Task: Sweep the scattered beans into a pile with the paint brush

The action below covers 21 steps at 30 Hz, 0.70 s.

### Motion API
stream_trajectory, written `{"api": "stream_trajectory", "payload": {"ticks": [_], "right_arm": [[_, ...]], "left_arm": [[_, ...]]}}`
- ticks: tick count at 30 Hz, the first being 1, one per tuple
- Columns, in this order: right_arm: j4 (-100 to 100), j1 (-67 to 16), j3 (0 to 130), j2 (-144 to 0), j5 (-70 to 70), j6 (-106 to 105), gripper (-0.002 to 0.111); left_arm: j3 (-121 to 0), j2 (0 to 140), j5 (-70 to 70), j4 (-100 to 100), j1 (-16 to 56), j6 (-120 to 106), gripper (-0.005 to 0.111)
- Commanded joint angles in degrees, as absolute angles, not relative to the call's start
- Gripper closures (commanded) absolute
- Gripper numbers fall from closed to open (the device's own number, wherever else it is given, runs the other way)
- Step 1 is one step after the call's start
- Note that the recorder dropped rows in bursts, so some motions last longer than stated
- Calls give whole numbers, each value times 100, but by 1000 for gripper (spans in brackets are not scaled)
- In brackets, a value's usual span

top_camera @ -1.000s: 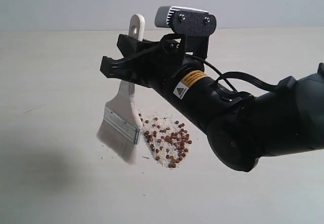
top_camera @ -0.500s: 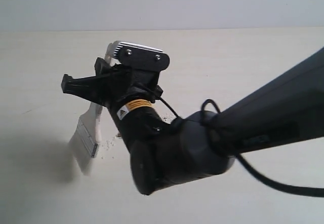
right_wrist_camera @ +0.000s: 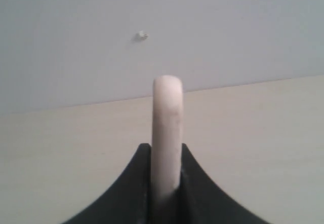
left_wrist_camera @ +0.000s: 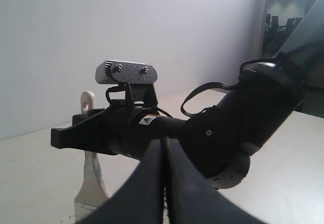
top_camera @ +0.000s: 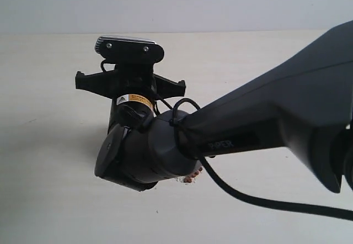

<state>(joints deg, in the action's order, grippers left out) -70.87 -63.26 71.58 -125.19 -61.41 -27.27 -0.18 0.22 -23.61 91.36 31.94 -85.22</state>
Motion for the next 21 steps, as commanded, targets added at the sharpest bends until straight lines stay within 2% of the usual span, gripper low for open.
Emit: {"api": "stream_trajectory", "payload": {"ticks": [1, 9, 16, 21], "right_arm": [[-7421, -6331, 7193, -12545, -6358, -3583, 108], [-7937, -6331, 7193, -12534, -6996, -4330, 108], [-7324, -6660, 7193, -12073, -6966, -3204, 108], [-6676, -6556, 7193, -12063, -6652, -2252, 108]], "left_arm": [[0, 0, -2365, 9142, 3197, -8524, 107], [0, 0, -2365, 9142, 3197, -8524, 107], [0, 0, -2365, 9142, 3197, -8524, 107], [0, 0, -2365, 9142, 3197, -8524, 107]]}}
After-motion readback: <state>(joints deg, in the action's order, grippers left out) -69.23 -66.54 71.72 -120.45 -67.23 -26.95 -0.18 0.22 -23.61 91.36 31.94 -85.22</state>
